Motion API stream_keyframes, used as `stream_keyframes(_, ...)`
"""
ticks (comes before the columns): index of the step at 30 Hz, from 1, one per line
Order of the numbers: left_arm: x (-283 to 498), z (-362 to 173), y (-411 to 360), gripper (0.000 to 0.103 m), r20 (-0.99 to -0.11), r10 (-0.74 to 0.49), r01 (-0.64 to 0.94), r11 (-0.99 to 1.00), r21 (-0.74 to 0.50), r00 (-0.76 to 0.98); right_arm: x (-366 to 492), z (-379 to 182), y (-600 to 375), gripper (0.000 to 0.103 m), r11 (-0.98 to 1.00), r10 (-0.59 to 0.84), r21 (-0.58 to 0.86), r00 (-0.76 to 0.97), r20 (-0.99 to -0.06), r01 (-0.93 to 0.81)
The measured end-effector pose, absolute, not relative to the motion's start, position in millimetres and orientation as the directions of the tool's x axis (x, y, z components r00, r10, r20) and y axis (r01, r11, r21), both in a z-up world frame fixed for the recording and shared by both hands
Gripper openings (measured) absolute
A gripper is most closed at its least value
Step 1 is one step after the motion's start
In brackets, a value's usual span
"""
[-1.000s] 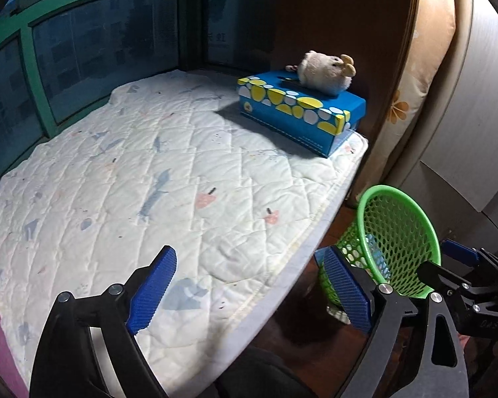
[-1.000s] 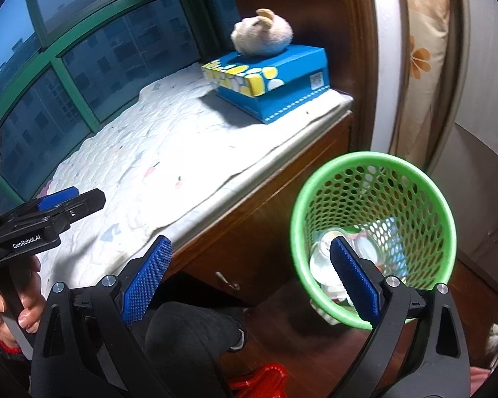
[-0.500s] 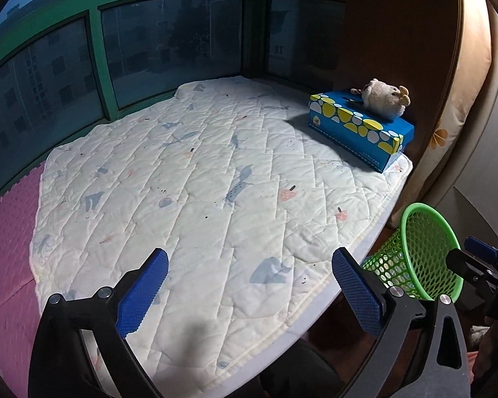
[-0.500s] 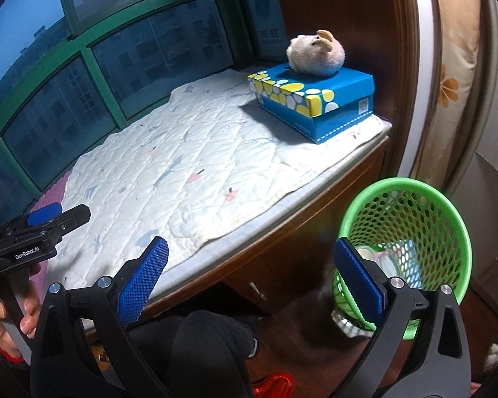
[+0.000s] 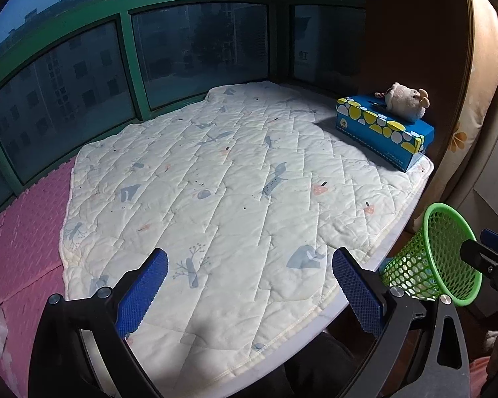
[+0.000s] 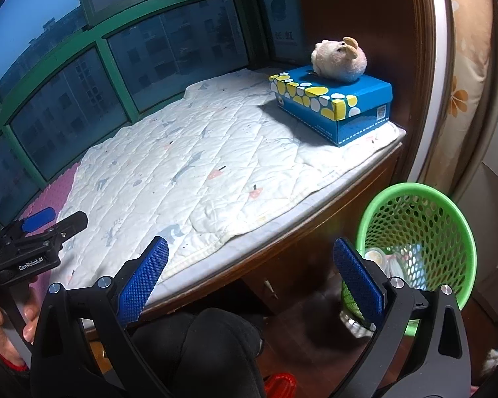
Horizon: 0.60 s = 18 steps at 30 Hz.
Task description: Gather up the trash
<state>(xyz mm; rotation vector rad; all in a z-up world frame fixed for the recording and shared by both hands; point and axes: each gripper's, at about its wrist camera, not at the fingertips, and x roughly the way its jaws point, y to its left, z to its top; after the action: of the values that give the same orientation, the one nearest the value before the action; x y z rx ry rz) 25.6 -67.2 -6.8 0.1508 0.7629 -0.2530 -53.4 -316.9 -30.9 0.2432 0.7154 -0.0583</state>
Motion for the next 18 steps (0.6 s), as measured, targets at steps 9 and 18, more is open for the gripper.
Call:
stream_keyframes(9,17.8,-3.5,-57.7,0.096,-0.686,-0.145,0.25,0.966,0.056,0.713,-53.6,-29.9,-311.2,0.098,0.971,0.046,0.206,0.755,-0.654,0.12)
stream_keyframes(18,16.9,-4.2,-48.0,0.096,-0.694,-0.139,0.223,0.974,0.032,0.707,-52.6,-27.8,-303.0,0.098,0.976,0.051,0.195,0.756,-0.652,0.102)
